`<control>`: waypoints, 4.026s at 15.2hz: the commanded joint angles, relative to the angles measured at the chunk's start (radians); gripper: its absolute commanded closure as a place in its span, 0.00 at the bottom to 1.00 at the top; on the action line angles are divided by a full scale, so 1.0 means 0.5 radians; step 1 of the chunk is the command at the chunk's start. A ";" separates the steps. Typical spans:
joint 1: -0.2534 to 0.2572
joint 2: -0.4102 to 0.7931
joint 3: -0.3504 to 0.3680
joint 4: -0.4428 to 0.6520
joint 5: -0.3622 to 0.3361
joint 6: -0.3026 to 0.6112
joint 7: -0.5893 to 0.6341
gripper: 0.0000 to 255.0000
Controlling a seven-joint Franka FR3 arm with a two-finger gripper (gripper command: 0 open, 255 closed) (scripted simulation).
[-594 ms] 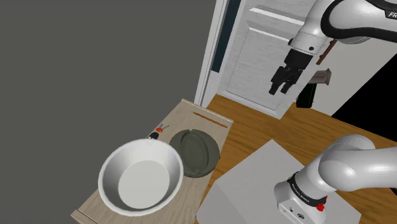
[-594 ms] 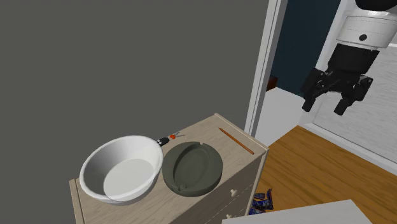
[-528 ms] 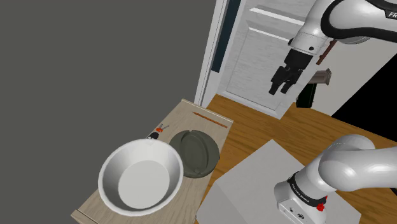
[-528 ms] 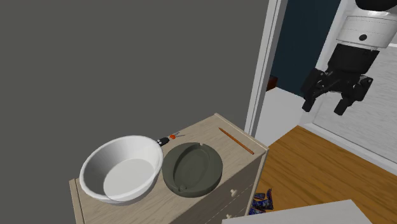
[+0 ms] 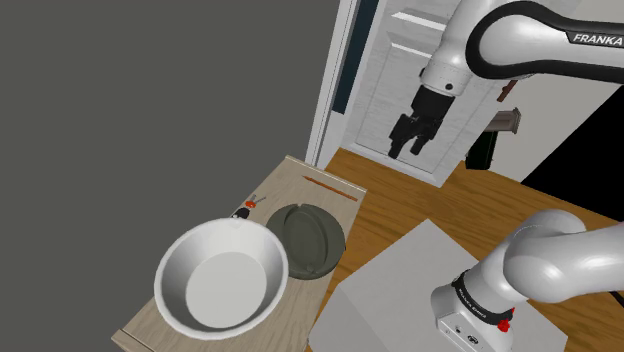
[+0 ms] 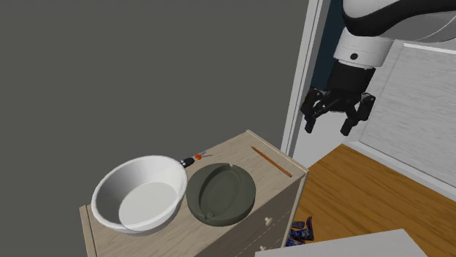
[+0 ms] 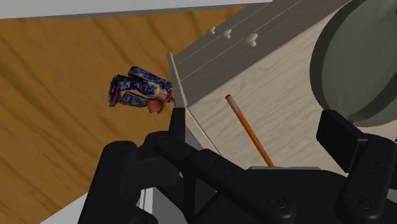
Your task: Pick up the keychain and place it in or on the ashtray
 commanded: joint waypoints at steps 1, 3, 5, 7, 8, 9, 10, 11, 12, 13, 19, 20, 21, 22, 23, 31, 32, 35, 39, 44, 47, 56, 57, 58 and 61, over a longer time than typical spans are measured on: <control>0.038 0.067 0.096 -0.001 0.045 0.096 0.093 0.00; 0.067 0.152 0.183 0.022 0.075 0.182 0.176 0.00; 0.092 0.248 0.269 0.055 0.095 0.266 0.260 0.00; 0.112 0.352 0.355 0.099 0.105 0.349 0.346 0.00; 0.120 0.407 0.397 0.125 0.105 0.389 0.390 0.00; 0.128 0.465 0.438 0.153 0.101 0.428 0.436 0.00; 0.135 0.524 0.480 0.183 0.094 0.467 0.482 0.00; 0.140 0.586 0.521 0.217 0.084 0.504 0.530 0.00; 0.144 0.649 0.562 0.252 0.069 0.539 0.579 0.00; 0.148 0.714 0.602 0.290 0.050 0.573 0.630 0.00; 0.180 1.147 0.812 0.571 -0.165 0.737 0.975 0.00; 0.191 1.225 0.840 0.627 -0.217 0.755 1.039 0.00; 0.204 1.306 0.864 0.686 -0.273 0.769 1.104 0.00; 0.220 1.388 0.884 0.747 -0.333 0.780 1.169 0.00; 0.242 1.471 0.900 0.812 -0.394 0.787 1.234 0.00; 0.518 2.095 0.885 1.393 -0.829 0.725 1.642 0.00; 0.522 2.107 0.879 1.382 -0.836 0.747 1.646 0.00; 0.530 2.145 0.867 1.351 -0.861 0.811 1.662 0.00; 0.541 2.194 0.850 1.320 -0.893 0.886 1.682 0.00; 0.541 2.194 0.850 1.320 -0.893 0.886 1.682 0.00; 0.541 2.193 0.850 1.320 -0.893 0.886 1.681 1.00; 0.541 2.194 0.850 1.320 -0.893 0.886 1.681 1.00; 0.538 2.180 0.855 1.329 -0.884 0.865 1.676 1.00; 0.535 2.167 0.859 1.339 -0.875 0.844 1.670 1.00; 0.527 2.130 0.872 1.371 -0.850 0.779 1.654 1.00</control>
